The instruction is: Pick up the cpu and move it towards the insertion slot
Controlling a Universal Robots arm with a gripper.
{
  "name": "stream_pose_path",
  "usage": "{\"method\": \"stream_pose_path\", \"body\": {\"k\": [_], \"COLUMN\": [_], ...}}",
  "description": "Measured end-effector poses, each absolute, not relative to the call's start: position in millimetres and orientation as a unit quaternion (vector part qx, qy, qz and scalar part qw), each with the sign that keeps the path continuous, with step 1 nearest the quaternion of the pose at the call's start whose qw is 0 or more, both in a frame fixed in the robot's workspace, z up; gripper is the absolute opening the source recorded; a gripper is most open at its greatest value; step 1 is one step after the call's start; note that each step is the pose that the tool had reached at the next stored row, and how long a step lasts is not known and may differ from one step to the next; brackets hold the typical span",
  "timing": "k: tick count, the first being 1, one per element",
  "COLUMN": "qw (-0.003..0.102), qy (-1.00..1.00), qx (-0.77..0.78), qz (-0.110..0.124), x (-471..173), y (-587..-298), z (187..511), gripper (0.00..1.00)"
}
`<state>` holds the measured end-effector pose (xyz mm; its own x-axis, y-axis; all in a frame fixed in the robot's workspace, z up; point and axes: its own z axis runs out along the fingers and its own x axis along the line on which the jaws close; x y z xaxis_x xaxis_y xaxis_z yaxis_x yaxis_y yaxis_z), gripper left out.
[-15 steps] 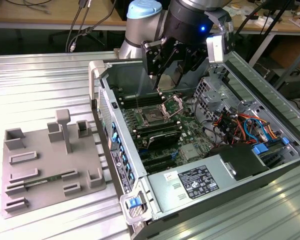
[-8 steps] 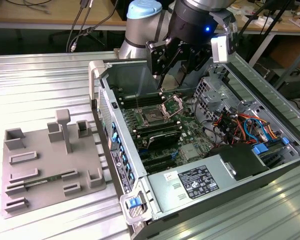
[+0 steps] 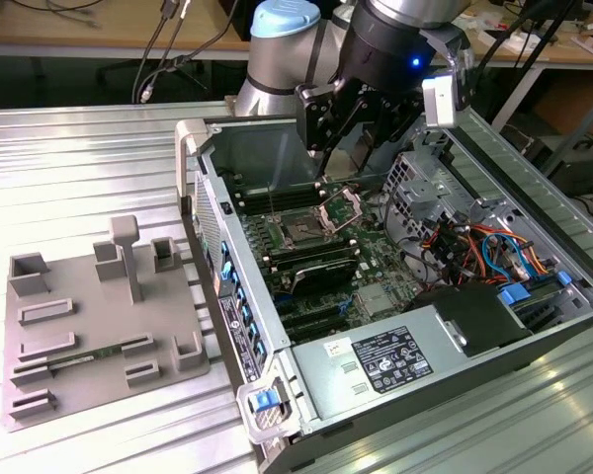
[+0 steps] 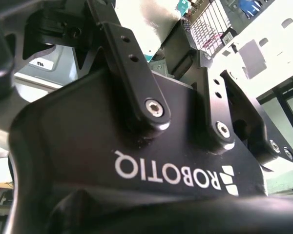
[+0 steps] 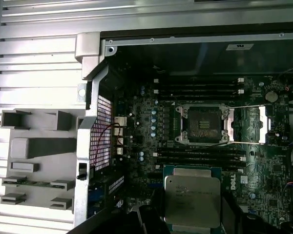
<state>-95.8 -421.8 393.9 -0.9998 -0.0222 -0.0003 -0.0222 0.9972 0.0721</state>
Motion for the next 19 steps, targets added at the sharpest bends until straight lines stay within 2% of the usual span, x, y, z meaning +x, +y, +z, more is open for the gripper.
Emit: {"method": "stream_pose_path", "body": {"k": [19], "qw": [0.000], "qy": [-0.999], "qx": [0.011], "qz": [-0.036], "x": [-68], "y": [-418], "z": [390], "gripper": [0.55]}}
